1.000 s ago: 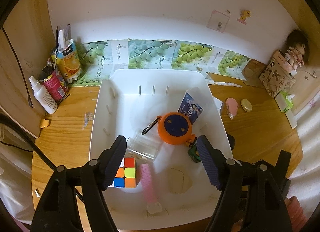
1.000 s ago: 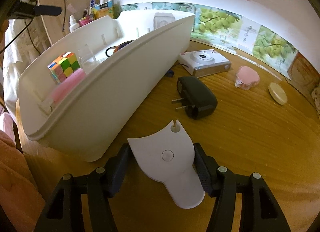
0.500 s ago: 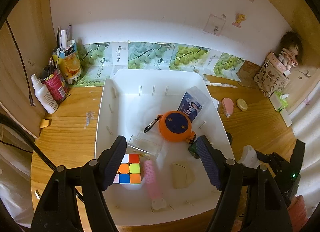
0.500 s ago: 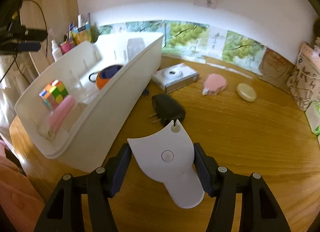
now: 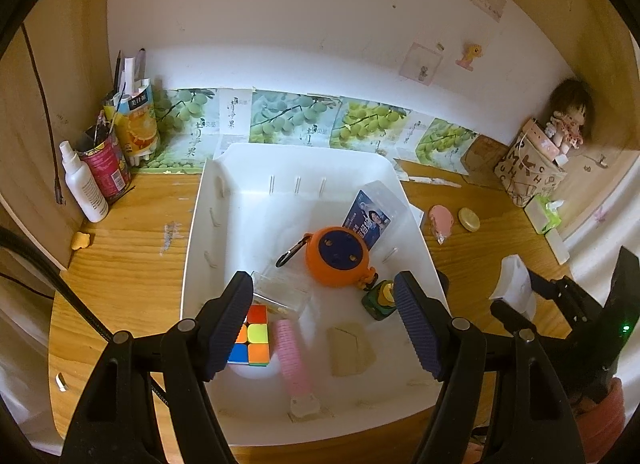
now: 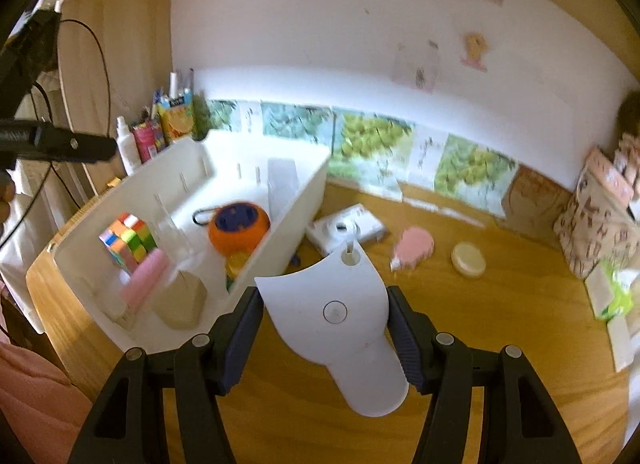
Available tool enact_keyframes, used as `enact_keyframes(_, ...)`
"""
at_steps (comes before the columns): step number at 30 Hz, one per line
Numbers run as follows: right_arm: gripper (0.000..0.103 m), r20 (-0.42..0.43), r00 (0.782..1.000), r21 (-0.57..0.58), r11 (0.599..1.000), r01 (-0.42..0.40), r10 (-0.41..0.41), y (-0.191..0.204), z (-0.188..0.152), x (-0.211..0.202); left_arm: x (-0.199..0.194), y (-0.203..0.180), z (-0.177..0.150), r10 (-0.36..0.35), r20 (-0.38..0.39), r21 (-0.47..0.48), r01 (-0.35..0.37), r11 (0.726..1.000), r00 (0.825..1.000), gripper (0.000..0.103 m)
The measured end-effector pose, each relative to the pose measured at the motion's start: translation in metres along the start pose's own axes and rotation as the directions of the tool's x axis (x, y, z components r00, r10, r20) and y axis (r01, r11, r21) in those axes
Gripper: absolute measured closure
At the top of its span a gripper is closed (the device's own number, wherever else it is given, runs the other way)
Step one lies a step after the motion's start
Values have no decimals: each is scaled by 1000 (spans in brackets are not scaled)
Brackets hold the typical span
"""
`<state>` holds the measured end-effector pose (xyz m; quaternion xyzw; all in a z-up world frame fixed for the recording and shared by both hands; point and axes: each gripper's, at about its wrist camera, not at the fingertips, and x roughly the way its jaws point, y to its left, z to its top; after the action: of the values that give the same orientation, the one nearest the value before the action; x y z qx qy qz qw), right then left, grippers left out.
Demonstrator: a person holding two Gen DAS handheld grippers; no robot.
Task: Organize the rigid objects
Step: 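Open the left tool over the tray while the right tool lowers the white holder in, then withdraw both tools from the tray toward the pink case and beige compact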
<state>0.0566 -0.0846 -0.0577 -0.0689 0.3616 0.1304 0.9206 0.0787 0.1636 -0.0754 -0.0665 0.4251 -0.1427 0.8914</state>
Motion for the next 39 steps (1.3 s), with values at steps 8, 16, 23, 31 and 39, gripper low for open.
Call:
enact_keyframes(8,41,63,996,-73,996,-53,57,22,26,-10,-7,11,-2,13,25,-40,-12,999,1000,27)
enact_keyframes(16,41,85,983,-124,981,-149,160,47,45,-7,-16,27,-4,26,62,-85,-21,996,998,27)
enact_keyframes(23,46,95,960,-160,956,-245,262,74,54,-5,-24,36,-5,43,96,-108,-33,994,994,27)
enact_keyframes(31,46,79,948,-189,938,-289,308,92,54,2,-30,33,-6,60,118,-90,-50,995,991,27)
enact_keyframes(39,46,77,946,-158,940,-302,316,83,51,3,-32,20,-4,61,133,-74,-52,996,989,27)
